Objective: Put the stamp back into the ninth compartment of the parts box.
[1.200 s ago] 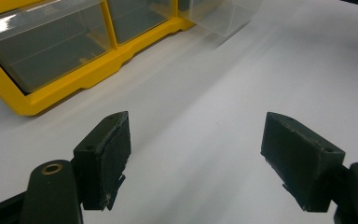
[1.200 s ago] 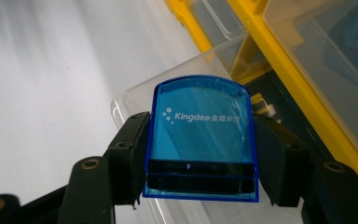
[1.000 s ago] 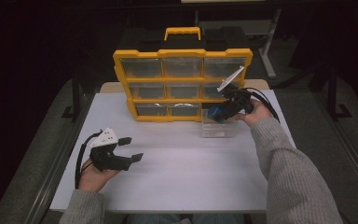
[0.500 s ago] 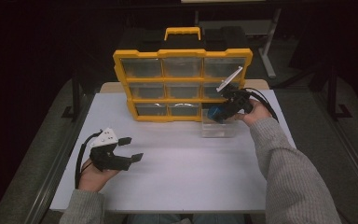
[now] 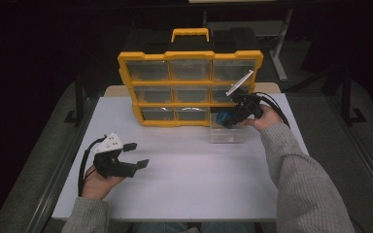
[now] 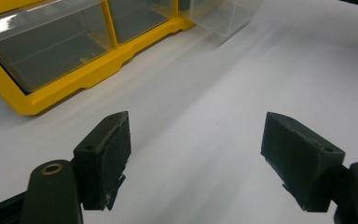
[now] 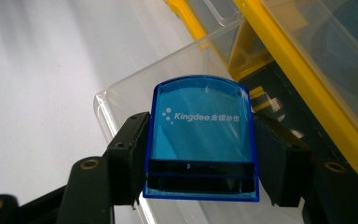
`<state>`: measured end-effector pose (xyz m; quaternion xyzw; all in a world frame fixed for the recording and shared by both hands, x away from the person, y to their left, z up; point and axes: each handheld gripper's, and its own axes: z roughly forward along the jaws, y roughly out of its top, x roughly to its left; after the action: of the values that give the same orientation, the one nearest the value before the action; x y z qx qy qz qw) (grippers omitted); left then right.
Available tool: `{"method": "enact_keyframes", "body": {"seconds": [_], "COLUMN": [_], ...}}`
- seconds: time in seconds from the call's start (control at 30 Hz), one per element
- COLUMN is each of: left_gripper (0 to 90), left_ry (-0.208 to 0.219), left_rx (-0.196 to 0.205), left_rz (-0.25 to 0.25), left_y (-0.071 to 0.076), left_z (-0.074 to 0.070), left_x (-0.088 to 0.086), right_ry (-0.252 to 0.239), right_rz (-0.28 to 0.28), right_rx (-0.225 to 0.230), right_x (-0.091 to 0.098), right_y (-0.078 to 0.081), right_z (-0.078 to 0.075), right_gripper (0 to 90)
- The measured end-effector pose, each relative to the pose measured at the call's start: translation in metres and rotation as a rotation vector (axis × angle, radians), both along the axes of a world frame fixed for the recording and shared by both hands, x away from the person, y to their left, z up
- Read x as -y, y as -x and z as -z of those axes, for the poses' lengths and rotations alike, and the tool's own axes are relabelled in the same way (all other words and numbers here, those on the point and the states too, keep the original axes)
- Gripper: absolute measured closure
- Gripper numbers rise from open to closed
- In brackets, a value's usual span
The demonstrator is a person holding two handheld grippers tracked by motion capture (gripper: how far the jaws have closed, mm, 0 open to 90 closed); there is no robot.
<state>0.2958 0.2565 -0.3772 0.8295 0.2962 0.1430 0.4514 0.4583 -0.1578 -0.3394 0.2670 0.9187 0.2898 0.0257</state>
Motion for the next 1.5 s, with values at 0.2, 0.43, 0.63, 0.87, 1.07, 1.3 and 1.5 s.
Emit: {"method": "enact_keyframes", "body": {"seconds": [0.2,0.43,0.63,0.87,1.07,1.3,1.5], "left_gripper": [24.2,24.1,24.0,23.2,22.4,21.1,20.9], "left_ry": [-0.002,0.002,0.007,0.009,0.019,0.025,0.039], "left_rx": [0.000,-0.002,0.013,-0.001,0.003,0.008,0.010], "left_rz": [-0.002,-0.001,-0.004,-0.007,-0.015,-0.024,-0.027], "left_y": [0.000,0.000,0.000,0.000,0.000,0.000,0.000], "left_z": [0.000,0.000,0.000,0.002,0.002,0.001,0.000], "left_x": [-0.001,0.000,-0.001,-0.001,-0.003,-0.004,-0.006], "right_ry": [-0.040,-0.089,-0.150,-0.193,-0.219,-0.236,-0.248], "right_rz": [0.022,0.026,0.044,0.046,0.032,0.024,0.013], "right_rx": [0.002,0.014,-0.003,-0.001,0.019,0.025,0.030], "right_x": [0.008,0.016,0.024,0.029,0.030,0.025,0.023], "right_y": [0.000,0.006,0.012,0.020,0.025,0.033,0.038], "right_z": [0.000,-0.005,-0.009,-0.017,-0.023,-0.023,-0.021], "right_gripper": [35.4,36.3,37.0,35.7,34.6,33.5,33.9]}}
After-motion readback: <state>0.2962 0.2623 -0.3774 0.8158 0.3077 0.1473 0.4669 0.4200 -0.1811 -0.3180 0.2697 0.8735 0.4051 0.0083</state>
